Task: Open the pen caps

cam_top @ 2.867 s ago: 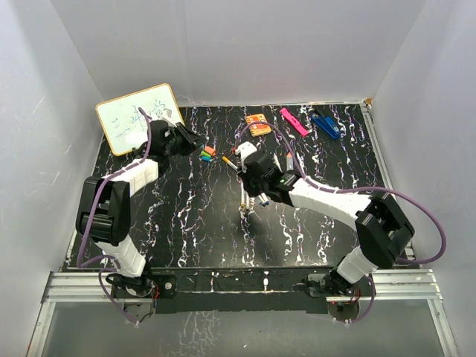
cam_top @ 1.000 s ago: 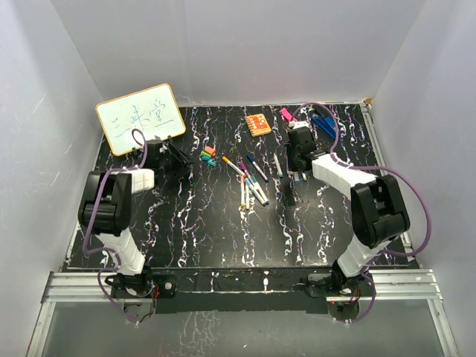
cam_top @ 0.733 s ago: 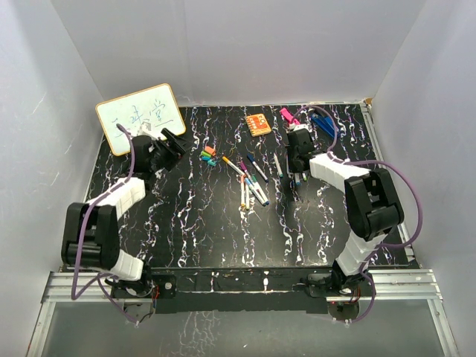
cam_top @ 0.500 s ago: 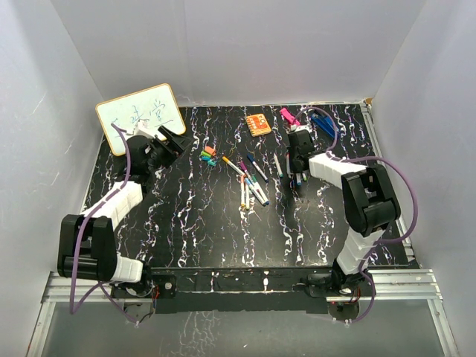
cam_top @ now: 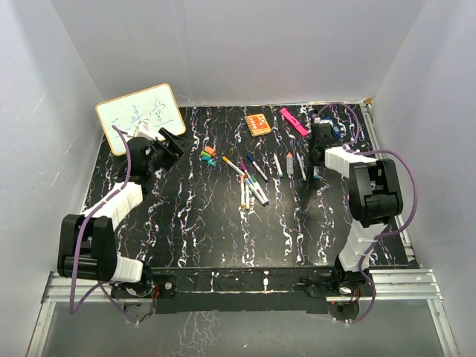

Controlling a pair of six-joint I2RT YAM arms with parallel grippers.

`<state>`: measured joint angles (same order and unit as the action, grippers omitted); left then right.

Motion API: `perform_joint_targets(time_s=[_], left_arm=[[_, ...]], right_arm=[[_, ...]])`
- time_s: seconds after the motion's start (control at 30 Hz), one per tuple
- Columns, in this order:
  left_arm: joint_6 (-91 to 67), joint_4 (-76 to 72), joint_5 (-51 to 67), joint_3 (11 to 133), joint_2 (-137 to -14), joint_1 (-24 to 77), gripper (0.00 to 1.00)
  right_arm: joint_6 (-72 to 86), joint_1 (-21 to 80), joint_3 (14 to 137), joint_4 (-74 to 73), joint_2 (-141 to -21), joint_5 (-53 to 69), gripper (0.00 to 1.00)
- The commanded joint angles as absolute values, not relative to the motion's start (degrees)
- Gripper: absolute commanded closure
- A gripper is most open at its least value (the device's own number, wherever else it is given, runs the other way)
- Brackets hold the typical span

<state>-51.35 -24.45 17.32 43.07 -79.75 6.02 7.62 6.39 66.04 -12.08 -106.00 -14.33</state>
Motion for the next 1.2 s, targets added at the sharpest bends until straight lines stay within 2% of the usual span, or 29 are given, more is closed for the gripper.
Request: perform_joint_targets(time_s=[0.0,0.37,0.7,1.03,1.1,1.13,1.17], left_arm=[[-51.50,-26.47,18.46,42.38,-78.66,5.98,0.21],[-51.59,-26.59,18.40,42.35,-78.68,6.02,0.21],[-51.59,-26.61,18.28,42.16,-78.77,5.98,0.21],[-51.60,-26.37,18.11,42.00,-78.66,5.98,0.21],[-51.68,-26.28,18.11,42.17,-78.66,5.98,0.20],[-51.80,-26.27,18.33,42.29,-78.66,5.98,0.18],[-52.16,-26.28,18.39,42.35,-78.66,5.98,0.07]], right_arm=[[6.16,5.32,68.77,-8.44,-107.82,-12.18,1.00],[6.10,5.16,68.81,-6.81,-110.58,-8.34,0.99],[7.26,5.11,69.65,-8.16,-111.63,-6.94,0.66],[8.11,5.17,69.85,-7.43,-106.24,-7.24,0.64],[8.23,5.19,69.92,-7.36,-103.31,-5.66,0.60],[8.18,5.19,69.84,-7.19,-101.81,-4.57,0.58],[8.09,5.28,69.87,-7.17,-100.45,-3.31,0.56]])
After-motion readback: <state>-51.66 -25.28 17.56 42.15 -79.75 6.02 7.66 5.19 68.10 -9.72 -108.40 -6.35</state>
